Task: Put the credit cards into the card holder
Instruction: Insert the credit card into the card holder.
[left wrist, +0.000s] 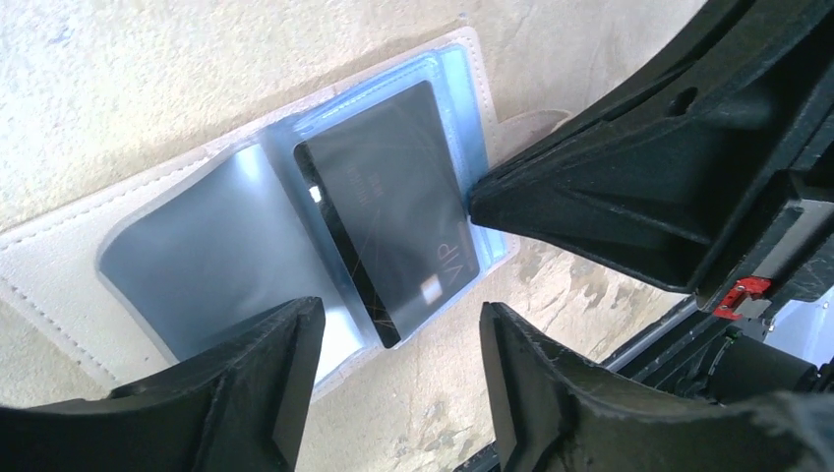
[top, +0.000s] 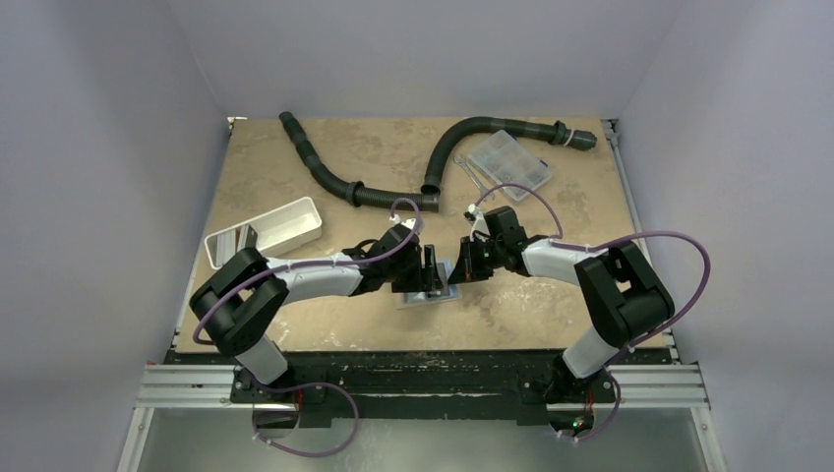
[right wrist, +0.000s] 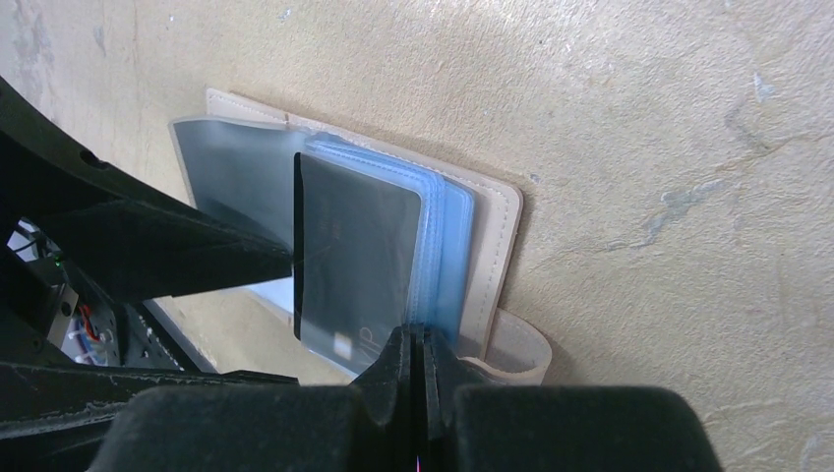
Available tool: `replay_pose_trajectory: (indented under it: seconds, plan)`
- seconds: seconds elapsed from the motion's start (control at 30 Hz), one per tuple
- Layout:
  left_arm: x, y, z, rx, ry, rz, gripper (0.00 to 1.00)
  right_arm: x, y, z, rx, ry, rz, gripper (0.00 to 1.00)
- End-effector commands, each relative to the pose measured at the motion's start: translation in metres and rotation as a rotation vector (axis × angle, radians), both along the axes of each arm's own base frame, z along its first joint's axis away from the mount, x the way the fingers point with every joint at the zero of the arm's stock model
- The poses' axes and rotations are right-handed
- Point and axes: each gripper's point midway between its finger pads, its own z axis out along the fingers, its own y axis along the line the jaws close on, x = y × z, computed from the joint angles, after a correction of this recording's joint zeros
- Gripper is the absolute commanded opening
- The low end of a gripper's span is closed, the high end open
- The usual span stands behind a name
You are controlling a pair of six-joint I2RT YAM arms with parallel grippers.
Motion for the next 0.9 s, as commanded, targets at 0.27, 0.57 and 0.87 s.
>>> replay_pose_trajectory:
  seconds: [0.27, 0.57, 0.87]
  plan:
    - [-0.005, -0.036, 0.017, -0.131, -0.038, -0.110, 0.62, -0.001, 0.000, 0.002, -0.004, -0.012, 0.005, 0.00]
    - [-0.002, 0.011, 0.040, -0.117, -0.042, -0.069, 0.67, -0.005, -0.002, 0.020, 0.023, -0.023, 0.014, 0.13]
    - [0.008, -0.013, 0.017, -0.165, -0.013, -0.093, 0.03, -0.004, 0.006, 0.030, 0.068, -0.016, 0.022, 0.28]
